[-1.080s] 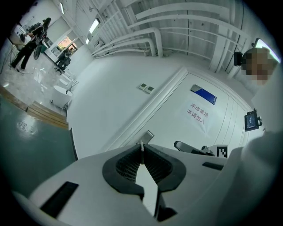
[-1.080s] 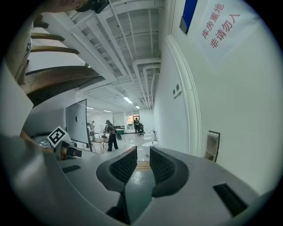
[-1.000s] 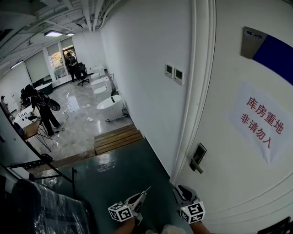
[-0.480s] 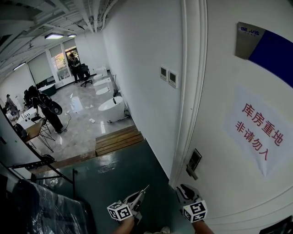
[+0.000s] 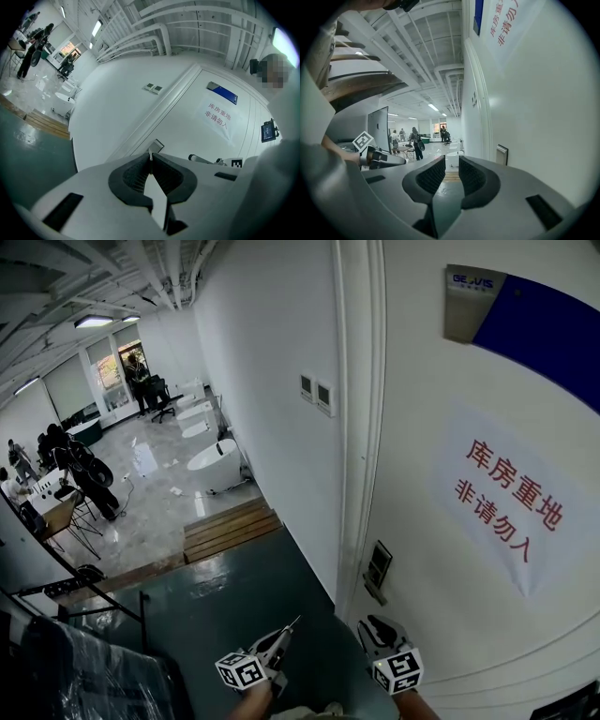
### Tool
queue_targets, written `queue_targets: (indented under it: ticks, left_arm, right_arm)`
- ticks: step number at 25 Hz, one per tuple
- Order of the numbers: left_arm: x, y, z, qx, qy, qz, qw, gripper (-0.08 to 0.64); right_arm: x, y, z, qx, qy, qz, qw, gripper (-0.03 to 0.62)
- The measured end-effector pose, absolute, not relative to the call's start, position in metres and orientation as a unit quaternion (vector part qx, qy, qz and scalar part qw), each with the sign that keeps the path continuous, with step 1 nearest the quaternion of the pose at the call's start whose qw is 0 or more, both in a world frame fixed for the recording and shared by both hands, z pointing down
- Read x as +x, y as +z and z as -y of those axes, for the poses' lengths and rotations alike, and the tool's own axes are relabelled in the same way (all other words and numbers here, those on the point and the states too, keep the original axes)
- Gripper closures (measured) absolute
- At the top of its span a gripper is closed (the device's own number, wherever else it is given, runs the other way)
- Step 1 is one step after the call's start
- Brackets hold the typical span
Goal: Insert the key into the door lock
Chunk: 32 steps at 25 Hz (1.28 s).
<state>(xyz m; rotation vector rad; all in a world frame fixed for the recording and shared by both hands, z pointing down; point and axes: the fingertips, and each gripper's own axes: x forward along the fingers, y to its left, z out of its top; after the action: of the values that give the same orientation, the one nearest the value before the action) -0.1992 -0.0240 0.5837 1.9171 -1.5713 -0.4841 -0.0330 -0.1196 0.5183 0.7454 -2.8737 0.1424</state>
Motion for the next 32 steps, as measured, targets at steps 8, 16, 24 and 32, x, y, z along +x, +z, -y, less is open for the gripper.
queue_targets:
  ticks: [8, 16, 24, 32]
  left_arm:
    - [-0.176, 0.586, 0.035, 0.736, -0.175, 0.574, 0.312, 0.528]
    - [-0.17, 0.583, 0.049, 0.747, -0.17, 0.558, 0.319, 0.528]
    - [-0.172, 0.585, 0.074, 0.761, -0.154, 0.535, 0.333, 0.528]
    - [-0.18, 0.588, 0.107, 0.775, -0.139, 0.509, 0.347, 0.528]
  right_arm:
    - [-0.008, 0.516, 0.125, 0.274, 0.05, 0.957, 0.08, 0.5]
    - [0.001, 0.518, 0.13, 0.297, 0.056, 0.95, 0.083, 0.5]
    - [-0.006, 0.516, 0.147, 0.321, 0.063, 0.941, 0.081, 0.5]
    - [-0.016, 0.523, 0.17, 0.347, 0.074, 0.931, 0.087, 0.5]
